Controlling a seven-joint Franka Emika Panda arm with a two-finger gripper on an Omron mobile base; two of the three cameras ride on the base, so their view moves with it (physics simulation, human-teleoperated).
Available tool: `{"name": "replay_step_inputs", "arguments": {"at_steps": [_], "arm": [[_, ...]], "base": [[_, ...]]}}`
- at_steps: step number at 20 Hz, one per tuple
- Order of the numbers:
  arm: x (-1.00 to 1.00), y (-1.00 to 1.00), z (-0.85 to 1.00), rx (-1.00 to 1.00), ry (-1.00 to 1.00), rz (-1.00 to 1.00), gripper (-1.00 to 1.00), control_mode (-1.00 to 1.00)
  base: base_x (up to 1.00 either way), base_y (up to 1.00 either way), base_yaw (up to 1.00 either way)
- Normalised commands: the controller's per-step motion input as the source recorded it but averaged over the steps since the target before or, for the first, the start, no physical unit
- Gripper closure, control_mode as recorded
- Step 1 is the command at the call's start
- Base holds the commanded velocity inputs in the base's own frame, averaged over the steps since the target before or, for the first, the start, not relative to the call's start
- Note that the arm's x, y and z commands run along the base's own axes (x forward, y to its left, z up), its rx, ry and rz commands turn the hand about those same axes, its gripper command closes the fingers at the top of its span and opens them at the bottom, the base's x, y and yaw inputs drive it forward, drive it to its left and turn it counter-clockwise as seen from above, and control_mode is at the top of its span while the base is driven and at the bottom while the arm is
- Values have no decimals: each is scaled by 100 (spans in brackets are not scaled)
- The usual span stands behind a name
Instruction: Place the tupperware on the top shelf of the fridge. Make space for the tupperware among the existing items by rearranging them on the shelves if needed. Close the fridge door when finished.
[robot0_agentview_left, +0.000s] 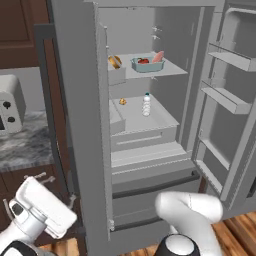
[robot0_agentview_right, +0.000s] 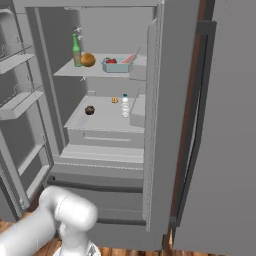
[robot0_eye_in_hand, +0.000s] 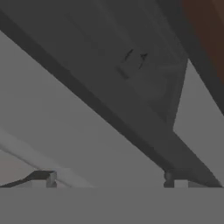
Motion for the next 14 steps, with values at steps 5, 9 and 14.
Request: {"name": "replay_step_inputs", "arguments": {"at_steps": [5, 9, 14], "arm": [[33, 100, -53, -41, 5, -9, -100, -100], [67, 82, -40, -19, 8, -23, -100, -100], [71, 18, -12, -6, 6, -31, -100, -100]], "base": [[0, 0, 0], [0, 0, 0], [0, 0, 0]]}}
